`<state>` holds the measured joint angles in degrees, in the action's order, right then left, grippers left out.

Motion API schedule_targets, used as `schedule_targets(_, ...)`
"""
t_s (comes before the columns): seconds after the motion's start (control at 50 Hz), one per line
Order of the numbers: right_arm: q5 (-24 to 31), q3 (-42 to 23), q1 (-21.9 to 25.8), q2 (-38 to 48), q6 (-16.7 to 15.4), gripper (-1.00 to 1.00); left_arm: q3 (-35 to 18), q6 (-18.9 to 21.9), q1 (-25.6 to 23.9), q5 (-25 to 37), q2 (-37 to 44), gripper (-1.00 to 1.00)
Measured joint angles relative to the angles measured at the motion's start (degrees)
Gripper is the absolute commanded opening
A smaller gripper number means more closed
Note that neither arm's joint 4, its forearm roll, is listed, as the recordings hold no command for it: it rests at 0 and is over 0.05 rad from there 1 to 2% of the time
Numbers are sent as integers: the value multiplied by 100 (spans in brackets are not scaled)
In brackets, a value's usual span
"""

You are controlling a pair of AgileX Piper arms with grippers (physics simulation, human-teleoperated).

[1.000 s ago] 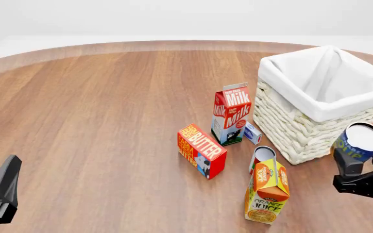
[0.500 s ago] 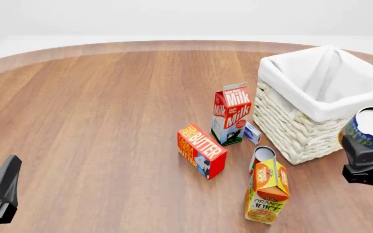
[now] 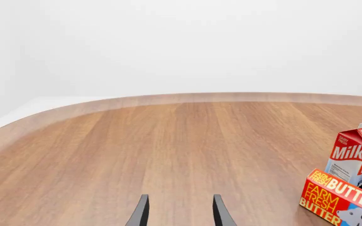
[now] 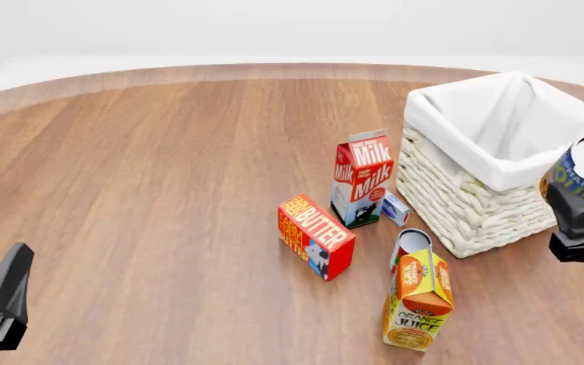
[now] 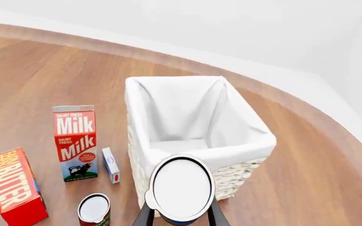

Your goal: Pick up the alphabet soup, and put it in the basket.

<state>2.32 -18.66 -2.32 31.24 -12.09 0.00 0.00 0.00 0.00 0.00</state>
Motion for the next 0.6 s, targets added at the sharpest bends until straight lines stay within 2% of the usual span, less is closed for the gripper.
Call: schedule_targets(0.6,621,-1154,132,237,-156,-100,0,0,0,0,0,100)
